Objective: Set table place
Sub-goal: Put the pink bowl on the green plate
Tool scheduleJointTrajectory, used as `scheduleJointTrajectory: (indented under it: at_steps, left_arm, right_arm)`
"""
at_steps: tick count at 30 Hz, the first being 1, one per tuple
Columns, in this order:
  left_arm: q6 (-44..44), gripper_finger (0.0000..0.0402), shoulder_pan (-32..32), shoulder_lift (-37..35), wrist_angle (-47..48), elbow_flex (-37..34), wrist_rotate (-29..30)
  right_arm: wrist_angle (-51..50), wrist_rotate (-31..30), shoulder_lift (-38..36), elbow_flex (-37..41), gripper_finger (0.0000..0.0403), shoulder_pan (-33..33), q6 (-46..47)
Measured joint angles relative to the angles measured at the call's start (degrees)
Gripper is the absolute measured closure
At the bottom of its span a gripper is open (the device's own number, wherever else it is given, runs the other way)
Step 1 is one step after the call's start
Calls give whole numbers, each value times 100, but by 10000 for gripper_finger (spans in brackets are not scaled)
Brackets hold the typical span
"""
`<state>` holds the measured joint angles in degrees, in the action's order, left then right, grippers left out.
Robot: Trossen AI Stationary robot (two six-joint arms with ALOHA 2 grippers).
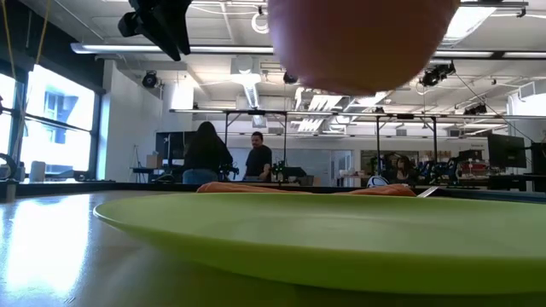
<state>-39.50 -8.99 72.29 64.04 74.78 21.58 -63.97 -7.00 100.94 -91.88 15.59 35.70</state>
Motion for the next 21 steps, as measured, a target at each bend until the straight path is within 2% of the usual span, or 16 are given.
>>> scheduleJointTrajectory:
  at_steps: [5,9,13,21]
  left_arm:
    - [132,266,0,0,49,0,-7]
    - [232,266,0,0,54,0,-67]
    - [373,266,0,0,54,0,-81]
    - [557,266,0,2,51,0,-98]
  right_arm:
    - [368,647,770,-6,403,2,-268]
    - [821,990,1106,-6,403,45,-225]
    - [1235,1068,1159,-8,403,66,7]
    - [1202,957,1160,-4,403,70,468]
